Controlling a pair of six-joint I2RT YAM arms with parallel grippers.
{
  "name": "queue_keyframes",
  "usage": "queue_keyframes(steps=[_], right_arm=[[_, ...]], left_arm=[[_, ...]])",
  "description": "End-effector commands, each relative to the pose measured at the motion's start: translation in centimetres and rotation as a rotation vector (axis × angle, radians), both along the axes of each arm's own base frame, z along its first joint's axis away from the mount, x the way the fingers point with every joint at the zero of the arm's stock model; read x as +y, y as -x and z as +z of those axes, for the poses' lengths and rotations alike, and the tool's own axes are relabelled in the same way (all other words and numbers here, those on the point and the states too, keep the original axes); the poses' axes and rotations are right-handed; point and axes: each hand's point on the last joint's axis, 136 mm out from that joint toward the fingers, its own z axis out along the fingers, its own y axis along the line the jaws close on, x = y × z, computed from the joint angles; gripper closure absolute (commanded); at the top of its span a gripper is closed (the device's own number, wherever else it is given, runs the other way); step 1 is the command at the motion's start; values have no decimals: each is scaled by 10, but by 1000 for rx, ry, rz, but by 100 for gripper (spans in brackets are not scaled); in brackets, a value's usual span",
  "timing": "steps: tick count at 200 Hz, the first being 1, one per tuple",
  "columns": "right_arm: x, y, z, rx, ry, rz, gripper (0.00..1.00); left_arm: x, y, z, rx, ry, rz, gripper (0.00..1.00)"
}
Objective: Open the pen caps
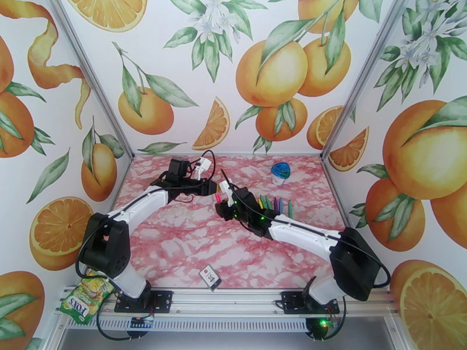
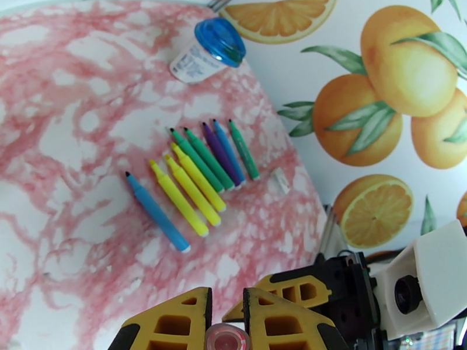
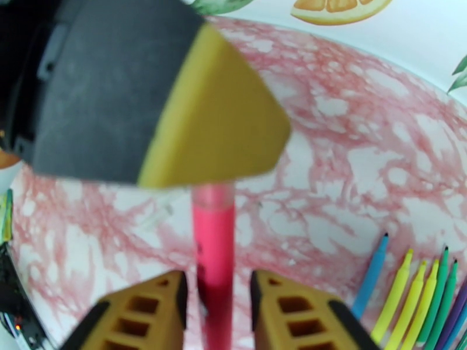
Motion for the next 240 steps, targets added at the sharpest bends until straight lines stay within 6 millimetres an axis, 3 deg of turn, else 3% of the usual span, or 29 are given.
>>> queue_keyframes(steps=[1, 22, 51, 80, 110, 158, 191, 240], right_arm=[[9, -12, 10, -25, -36, -2, 65], [13, -14, 7, -15, -35, 8, 66], [14, -13, 4, -8, -33, 16, 80], [11, -9, 0, -8, -28, 22, 90], [6, -3, -6, -7, -18, 35, 97], [-2, 7, -23, -1, 9, 48, 100], [-7, 13, -36, -1, 29, 61, 100], [-16, 19, -40, -34, 52, 73, 100]], left_arm=[[-8, 4, 17, -38, 26, -49, 91], [-8, 6, 18, -36, 32, -55, 91], [-8, 5, 18, -40, 29, -51, 93], [-8, -3, 18, -43, 18, -23, 100], [-5, -20, 15, -37, 6, 44, 100], [16, -56, 19, -78, -28, 232, 100], [19, -69, 20, -51, 3, 270, 100], [24, -82, 25, -49, 15, 301, 100]])
